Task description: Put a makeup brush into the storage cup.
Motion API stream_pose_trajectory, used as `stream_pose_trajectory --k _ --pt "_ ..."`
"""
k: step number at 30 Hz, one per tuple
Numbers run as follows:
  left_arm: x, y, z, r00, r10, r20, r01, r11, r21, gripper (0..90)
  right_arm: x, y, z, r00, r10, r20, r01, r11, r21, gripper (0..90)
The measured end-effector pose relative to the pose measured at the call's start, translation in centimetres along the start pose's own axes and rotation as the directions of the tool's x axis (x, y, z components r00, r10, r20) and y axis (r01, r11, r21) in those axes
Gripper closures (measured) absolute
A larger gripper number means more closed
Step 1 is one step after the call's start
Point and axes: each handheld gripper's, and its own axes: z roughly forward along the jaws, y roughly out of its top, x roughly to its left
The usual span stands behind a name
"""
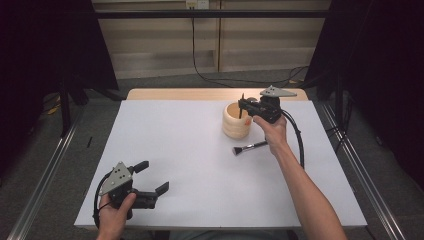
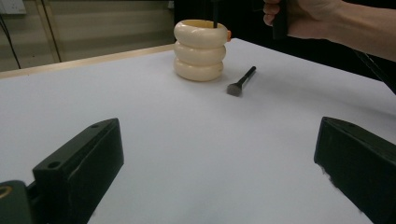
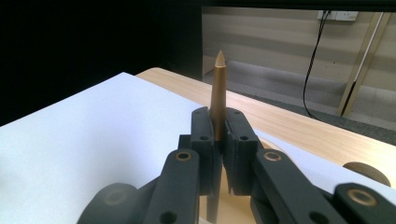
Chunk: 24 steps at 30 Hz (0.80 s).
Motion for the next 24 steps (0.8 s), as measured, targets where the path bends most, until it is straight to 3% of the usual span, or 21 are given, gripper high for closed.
stream_pose_trajectory --k 4,9,12,14,16,24 --pt "0.1 -0.04 0.1 1.0 0.005 -0.006 -0.005 0.9999 0.009 1.4 -0.1 -0.26 0.14 1.0 0.009 0.001 -0.009 1.0 0.009 82.2" --pt "0.11 -0.11 0.14 1.0 -0.001 -0.009 0.001 1.0 0.005 1.4 -0.23 -0.47 0.3 0.9998 0.018 0.011 -0.018 1.0 0.013 74.1" --pt "0.14 -0.11 0.1 0.9999 -0.002 -0.011 0.002 1.0 0.007 1.3 -0.21 -0.51 0.34 0.9995 0.025 0.02 -0.025 1.0 0.018 63.3" --pt "0.13 -0.12 0.1 0.9999 -0.003 -0.012 0.003 1.0 0.003 1.3 -0.2 -0.5 0.4 0.9987 0.031 0.04 -0.032 0.999 0.026 47.3" --pt "0.15 -0.12 0.09 0.9999 -0.002 -0.012 0.002 1.0 0.003 1.3 -0.23 -0.54 0.35 0.9982 0.028 0.052 -0.029 0.999 0.028 43.8" --pt "0.25 -0.08 0.07 0.9998 -0.002 -0.021 0.002 1.0 0.004 1.3 -0.22 -0.49 0.02 0.9952 0.013 0.097 -0.015 1.0 0.023 9.7"
